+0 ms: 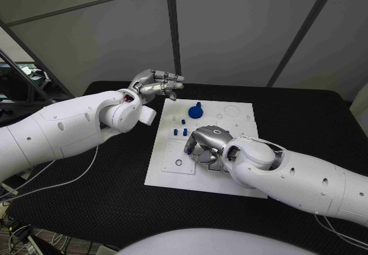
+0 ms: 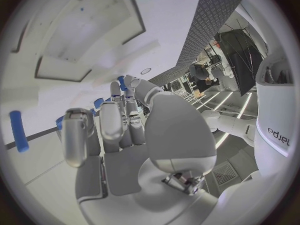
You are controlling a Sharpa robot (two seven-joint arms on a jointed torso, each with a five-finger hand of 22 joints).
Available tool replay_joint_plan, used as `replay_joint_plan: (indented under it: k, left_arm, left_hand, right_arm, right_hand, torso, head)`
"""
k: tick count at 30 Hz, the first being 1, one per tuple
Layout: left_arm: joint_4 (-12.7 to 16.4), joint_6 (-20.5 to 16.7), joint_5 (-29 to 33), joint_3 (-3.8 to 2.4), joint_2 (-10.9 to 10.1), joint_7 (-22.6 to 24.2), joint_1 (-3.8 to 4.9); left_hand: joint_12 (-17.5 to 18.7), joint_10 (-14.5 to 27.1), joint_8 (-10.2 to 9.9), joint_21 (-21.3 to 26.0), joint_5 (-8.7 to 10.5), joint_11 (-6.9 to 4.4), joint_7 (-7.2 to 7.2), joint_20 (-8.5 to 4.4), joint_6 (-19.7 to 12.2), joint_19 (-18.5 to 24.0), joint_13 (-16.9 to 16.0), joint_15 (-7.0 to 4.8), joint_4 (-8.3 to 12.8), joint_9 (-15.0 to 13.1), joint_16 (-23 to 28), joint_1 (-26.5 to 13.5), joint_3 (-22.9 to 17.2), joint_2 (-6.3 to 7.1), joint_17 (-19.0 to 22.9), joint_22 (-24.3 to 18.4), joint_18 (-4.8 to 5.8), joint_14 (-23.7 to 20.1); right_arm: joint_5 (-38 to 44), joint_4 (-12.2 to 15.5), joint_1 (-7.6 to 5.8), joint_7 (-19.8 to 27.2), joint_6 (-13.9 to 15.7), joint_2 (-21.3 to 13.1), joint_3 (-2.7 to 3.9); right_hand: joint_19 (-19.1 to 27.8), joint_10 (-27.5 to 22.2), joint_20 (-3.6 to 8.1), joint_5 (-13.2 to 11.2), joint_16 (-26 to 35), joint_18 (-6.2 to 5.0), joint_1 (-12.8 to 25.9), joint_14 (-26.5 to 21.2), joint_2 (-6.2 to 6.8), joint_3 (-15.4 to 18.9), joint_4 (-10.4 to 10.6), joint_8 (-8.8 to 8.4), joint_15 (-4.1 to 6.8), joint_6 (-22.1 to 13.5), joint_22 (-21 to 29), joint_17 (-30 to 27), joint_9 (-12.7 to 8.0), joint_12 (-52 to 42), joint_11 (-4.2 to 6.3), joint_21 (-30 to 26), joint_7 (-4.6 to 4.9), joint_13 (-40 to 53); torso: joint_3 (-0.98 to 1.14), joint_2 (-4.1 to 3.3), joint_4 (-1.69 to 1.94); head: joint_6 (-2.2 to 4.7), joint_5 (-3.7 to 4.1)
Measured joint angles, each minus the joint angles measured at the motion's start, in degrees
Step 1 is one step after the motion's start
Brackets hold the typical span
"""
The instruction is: Assemble the parts on the task board
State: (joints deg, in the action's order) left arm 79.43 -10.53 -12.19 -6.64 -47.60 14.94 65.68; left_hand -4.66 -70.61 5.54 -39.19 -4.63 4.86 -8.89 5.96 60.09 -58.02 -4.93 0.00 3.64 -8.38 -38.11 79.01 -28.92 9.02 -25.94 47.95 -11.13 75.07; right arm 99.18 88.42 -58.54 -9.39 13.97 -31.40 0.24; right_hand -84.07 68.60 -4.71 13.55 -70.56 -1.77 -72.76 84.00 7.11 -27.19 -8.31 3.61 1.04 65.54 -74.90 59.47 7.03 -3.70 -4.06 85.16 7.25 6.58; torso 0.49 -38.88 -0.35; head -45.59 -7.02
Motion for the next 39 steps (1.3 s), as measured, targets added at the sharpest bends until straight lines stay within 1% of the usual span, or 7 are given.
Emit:
replay_joint_plan:
  k: [11, 13, 15, 28, 30, 35, 39]
  left_arm:
    - [-0.14, 0.85, 0.03, 0.11, 0.00, -0.34, 0.00]
    - [-0.18, 1.03, 0.03, 0.14, -0.01, -0.43, 0.00]
    - [-0.21, 1.16, 0.03, 0.16, -0.04, -0.50, 0.00]
    - [-0.47, 1.84, 0.05, 0.31, -0.09, -0.94, 0.00]
    - [-0.49, 1.93, 0.05, 0.39, -0.13, -1.00, 0.00]
    - [-0.45, 2.12, 0.05, 0.49, -0.25, -1.10, 0.00]
    - [-0.35, 2.24, 0.06, 0.55, -0.34, -1.14, 0.00]
  left_hand:
    - [0.00, 0.00, 0.00, 0.00, 0.00, 0.00, 0.00, 0.00, 0.00, 0.00, 0.00, 0.00, -0.16, 0.00, 0.20, 0.00, 0.16, 0.01, 0.09, -0.06, 0.00, 0.00]
    - [0.00, 0.00, 0.00, 0.00, 0.00, 0.00, 0.00, 0.00, 0.00, 0.00, -0.05, 0.00, -0.16, 0.00, 0.20, 0.01, 0.16, 0.01, 0.08, -0.06, 0.00, 0.00]
    - [0.00, 0.00, 0.00, 0.00, 0.00, 0.00, 0.00, 0.00, 0.00, 0.00, -0.04, 0.00, -0.16, 0.00, 0.20, 0.01, 0.16, 0.01, 0.08, -0.06, 0.00, 0.00]
    - [0.00, 0.14, 0.00, 0.22, 0.00, 0.14, 0.00, 0.00, 0.00, 0.00, -0.04, 0.00, 0.00, 0.00, 0.19, 0.01, 0.32, 0.01, 0.17, -0.12, 0.00, 0.00]
    - [0.00, 0.14, 0.00, 0.22, 0.00, 0.14, 0.00, 0.00, 0.00, 0.00, -0.04, 0.00, 0.00, 0.00, 0.19, 0.01, 0.32, 0.01, 0.16, -0.12, 0.00, 0.00]
    - [0.00, 0.14, 0.00, 0.22, 0.00, 0.14, 0.00, 0.00, 0.00, 0.00, -0.03, 0.00, 0.00, 0.00, 0.19, 0.01, 0.32, 0.01, 0.16, -0.12, 0.00, 0.00]
    - [0.00, 0.14, -0.22, 0.22, 0.00, 0.14, 0.00, 0.00, 0.00, 0.00, -0.09, 0.00, 0.00, 0.00, 0.38, 0.01, 0.32, 0.01, 0.16, -0.11, 0.00, 0.00]
  right_arm:
    - [0.72, 0.30, 0.05, 0.03, 0.56, -0.12, -0.37]
    - [0.84, 0.47, 0.10, 0.03, 0.99, -0.28, -0.44]
    - [0.93, 0.69, 0.14, 0.02, 1.56, -0.49, -0.46]
    - [0.71, 4.82, 0.12, 0.78, 9.05, -5.05, -0.32]
    - [0.41, 5.86, 0.13, 0.84, 9.61, -6.67, 0.27]
    - [-0.37, 7.04, -0.39, 0.44, 9.61, -10.70, 2.98]
    - [-0.71, 7.56, -1.52, -0.53, 8.29, -13.42, 4.23]
  right_hand:
    - [0.20, -4.06, -0.82, -0.74, 3.20, 0.00, 1.08, -0.58, 1.08, 0.89, -0.86, 0.00, -0.74, -1.22, 0.00, -4.65, -0.57, 0.00, -1.08, -3.94, 0.64, -1.29]
    - [0.53, -4.66, -1.15, -0.74, 3.43, -0.92, 1.08, -0.78, 1.08, 1.03, -1.01, 0.00, -0.95, -1.62, 0.00, -5.07, -0.77, 0.00, -1.28, -4.49, 0.85, -1.41]
    - [0.66, -5.29, -1.28, -0.74, 3.89, -0.91, 1.25, -0.78, 1.25, 1.37, -1.34, 0.00, -0.95, -2.24, 0.00, -5.58, -0.94, 0.00, -1.26, -5.13, 0.95, -1.52]
    - [0.83, -5.46, -1.44, -0.74, 4.52, -0.91, 1.06, -0.99, 1.56, 1.90, -1.88, 0.00, -1.15, -3.09, 0.00, -6.71, -1.36, 0.00, -1.26, -5.96, 0.20, -1.53]
    - [0.83, -5.46, -1.44, -0.74, 4.53, -0.91, 1.06, -0.99, 1.56, 1.90, -1.88, 0.00, -1.15, -3.09, 0.00, -6.71, -1.36, 0.00, -1.26, -5.96, 0.20, -1.53]
    - [1.04, -5.46, -1.63, -0.74, 5.08, -0.91, 0.95, -0.99, 1.67, 2.14, -2.11, 0.01, -1.15, -3.29, 0.00, -7.46, -1.50, 0.00, -1.26, -6.43, 0.00, -1.53]
    - [1.36, -5.46, -1.55, -0.93, 5.55, -0.91, 0.70, -1.11, 2.41, 3.06, -2.36, 0.00, -1.27, -3.84, 0.00, -8.27, -1.73, 0.00, -1.26, -6.98, -0.56, -1.53]
  torso:
    - [0.00, 0.01, 0.00]
    - [0.00, 0.01, 0.00]
    - [0.02, 0.01, 0.00]
    - [0.07, 0.06, 0.01]
    - [0.05, 0.07, 0.01]
    - [0.02, 0.10, -0.01]
    - [0.00, 0.10, -0.05]
  head:
    - [-0.03, 0.07]
    - [-0.01, 0.08]
    - [0.01, 0.08]
    - [0.55, 0.53]
    - [0.68, 0.69]
    - [1.22, 1.43]
    - [1.73, 2.11]
